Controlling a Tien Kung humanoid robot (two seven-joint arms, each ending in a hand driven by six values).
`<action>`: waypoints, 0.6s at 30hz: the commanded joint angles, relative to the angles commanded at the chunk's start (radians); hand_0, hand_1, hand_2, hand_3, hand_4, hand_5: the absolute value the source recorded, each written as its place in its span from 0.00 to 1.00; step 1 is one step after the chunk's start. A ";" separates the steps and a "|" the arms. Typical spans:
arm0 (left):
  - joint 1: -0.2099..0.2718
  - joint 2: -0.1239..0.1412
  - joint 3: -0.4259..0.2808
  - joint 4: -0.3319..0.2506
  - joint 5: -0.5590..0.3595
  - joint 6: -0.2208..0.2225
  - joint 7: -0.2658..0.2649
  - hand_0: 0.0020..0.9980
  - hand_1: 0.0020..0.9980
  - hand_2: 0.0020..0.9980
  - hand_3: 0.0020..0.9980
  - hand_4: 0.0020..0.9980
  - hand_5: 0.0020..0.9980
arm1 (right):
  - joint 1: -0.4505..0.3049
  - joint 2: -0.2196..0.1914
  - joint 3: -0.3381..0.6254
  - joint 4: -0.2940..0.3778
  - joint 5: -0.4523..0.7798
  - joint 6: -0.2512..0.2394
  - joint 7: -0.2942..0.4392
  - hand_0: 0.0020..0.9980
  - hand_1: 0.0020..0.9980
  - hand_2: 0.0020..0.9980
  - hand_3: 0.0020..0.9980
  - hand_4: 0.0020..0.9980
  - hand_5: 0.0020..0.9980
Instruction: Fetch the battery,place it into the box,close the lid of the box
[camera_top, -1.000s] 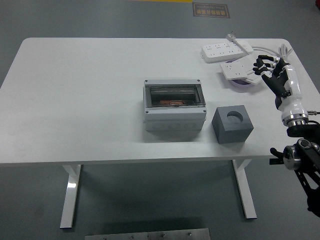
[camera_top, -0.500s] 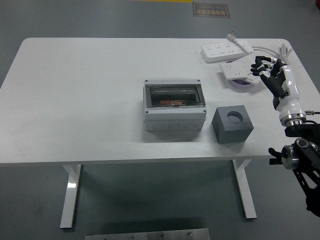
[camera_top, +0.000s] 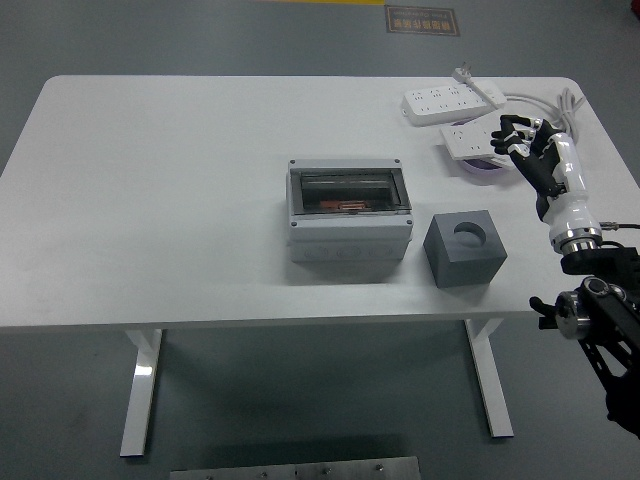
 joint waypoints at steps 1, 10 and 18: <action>0.002 -0.001 0.001 -0.001 0.000 0.000 0.002 0.59 0.69 0.64 0.61 0.69 0.21 | 0.002 0.000 -0.002 0.000 0.001 0.000 0.001 0.60 0.55 0.54 0.64 0.67 0.42; 0.008 -0.008 -0.001 -0.001 0.004 -0.002 0.002 0.59 0.69 0.64 0.61 0.69 0.21 | 0.013 -0.002 -0.005 -0.002 0.009 0.030 -0.027 0.60 0.55 0.54 0.64 0.67 0.41; 0.011 -0.013 -0.001 -0.001 0.007 -0.004 0.003 0.59 0.69 0.64 0.61 0.69 0.21 | 0.022 -0.002 0.001 -0.003 -0.042 0.088 -0.079 0.60 0.55 0.54 0.63 0.67 0.40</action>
